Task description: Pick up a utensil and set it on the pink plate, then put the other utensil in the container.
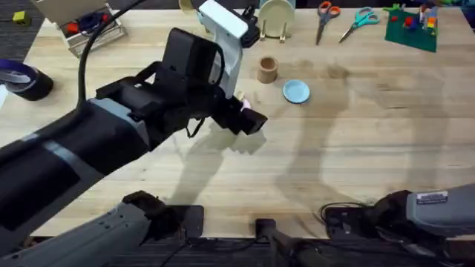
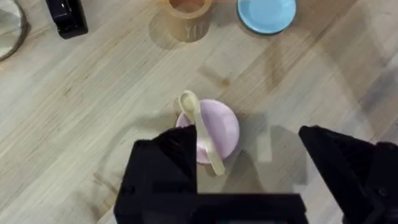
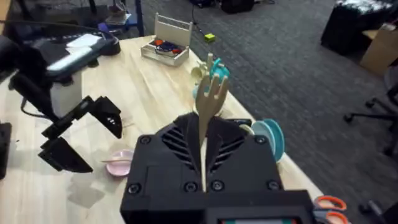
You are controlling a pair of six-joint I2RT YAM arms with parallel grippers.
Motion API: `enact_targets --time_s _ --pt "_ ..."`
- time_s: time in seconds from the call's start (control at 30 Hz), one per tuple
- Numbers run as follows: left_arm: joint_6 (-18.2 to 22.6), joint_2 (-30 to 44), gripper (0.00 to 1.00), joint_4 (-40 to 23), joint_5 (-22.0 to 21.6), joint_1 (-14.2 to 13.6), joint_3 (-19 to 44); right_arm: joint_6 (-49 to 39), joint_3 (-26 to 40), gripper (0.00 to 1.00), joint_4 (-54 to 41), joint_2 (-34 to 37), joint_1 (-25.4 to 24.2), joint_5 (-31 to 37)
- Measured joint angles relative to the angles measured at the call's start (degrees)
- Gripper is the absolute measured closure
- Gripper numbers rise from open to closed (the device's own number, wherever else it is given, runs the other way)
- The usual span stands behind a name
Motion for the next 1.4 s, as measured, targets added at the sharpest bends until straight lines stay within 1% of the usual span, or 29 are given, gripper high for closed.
enact_targets --time_s 0.2,0.47,0.67,0.97,1.2,1.4 --pt "0.01 0.00 0.008 0.02 0.00 0.00 0.00 -1.48 0.00 0.973 0.02 4.55 2.07 -0.11" --pt "0.01 0.00 0.008 0.00 0.00 0.00 0.00 -4.36 0.00 0.973 0.46 6.85 6.78 -0.22" --pt "0.01 0.00 0.008 0.02 0.00 0.00 0.00 -4.84 0.00 0.973 0.48 7.77 8.28 -0.26" --pt "0.01 0.00 0.008 0.00 0.00 0.00 0.00 -4.90 0.00 0.972 -1.29 12.86 10.74 -0.28" --pt "0.01 0.00 0.008 0.00 0.00 0.00 0.00 -5.50 -0.34 0.972 -1.62 13.43 12.37 -0.26" --pt "0.01 0.00 0.008 0.02 0.00 0.00 0.00 -9.15 -3.48 0.972 -1.70 13.47 13.54 -0.26"
